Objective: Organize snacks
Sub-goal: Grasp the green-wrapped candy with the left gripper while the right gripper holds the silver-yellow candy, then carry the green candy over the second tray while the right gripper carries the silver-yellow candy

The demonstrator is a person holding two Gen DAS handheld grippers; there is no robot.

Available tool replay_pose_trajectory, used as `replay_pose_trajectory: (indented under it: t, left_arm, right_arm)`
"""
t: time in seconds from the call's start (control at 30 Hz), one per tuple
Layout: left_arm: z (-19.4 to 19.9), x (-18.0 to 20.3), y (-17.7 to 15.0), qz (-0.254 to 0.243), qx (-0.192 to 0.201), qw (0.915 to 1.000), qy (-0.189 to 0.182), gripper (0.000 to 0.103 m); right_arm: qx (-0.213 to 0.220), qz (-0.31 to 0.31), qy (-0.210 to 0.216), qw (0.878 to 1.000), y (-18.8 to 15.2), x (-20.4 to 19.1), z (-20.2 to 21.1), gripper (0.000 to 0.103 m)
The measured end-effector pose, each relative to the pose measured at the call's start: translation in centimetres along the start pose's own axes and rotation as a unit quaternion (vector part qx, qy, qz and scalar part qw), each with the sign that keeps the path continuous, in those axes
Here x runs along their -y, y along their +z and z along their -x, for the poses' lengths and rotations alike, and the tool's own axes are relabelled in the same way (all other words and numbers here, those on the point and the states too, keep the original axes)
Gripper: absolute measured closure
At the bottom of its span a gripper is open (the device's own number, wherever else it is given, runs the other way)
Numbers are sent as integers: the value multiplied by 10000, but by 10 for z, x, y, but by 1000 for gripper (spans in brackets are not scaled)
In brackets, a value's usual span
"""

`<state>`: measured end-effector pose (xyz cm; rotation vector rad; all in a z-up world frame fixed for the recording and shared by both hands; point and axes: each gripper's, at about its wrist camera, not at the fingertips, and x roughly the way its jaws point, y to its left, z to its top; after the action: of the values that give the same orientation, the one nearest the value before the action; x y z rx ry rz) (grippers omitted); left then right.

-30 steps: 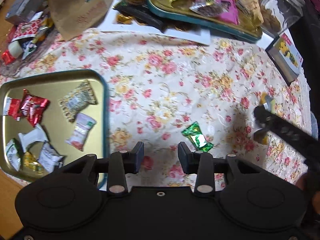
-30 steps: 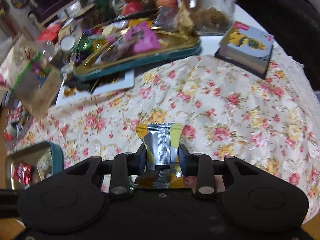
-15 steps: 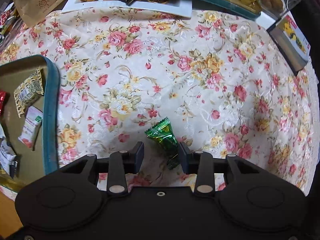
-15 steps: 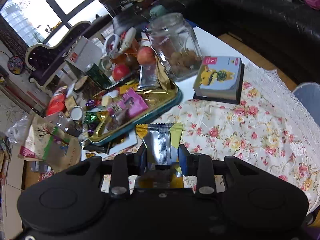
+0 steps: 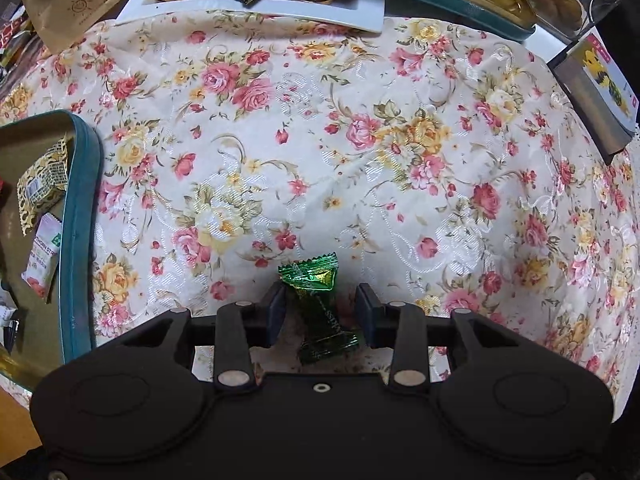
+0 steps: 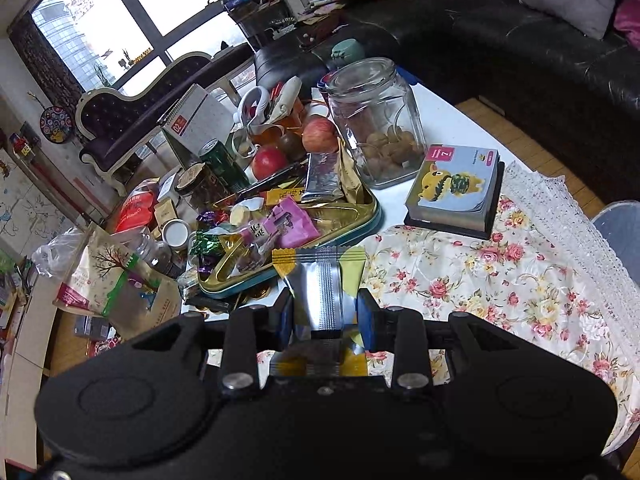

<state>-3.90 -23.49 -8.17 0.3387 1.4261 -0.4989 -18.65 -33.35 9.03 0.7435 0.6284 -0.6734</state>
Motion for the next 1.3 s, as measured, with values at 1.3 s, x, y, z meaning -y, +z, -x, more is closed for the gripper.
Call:
replay_pose_trajectory:
  t: [1.3]
  left_arm:
    - [151,-168,-2,771,1333,9825,1044,78]
  right_arm:
    - [-535,727,-9,9959,-42,-84,-47,69]
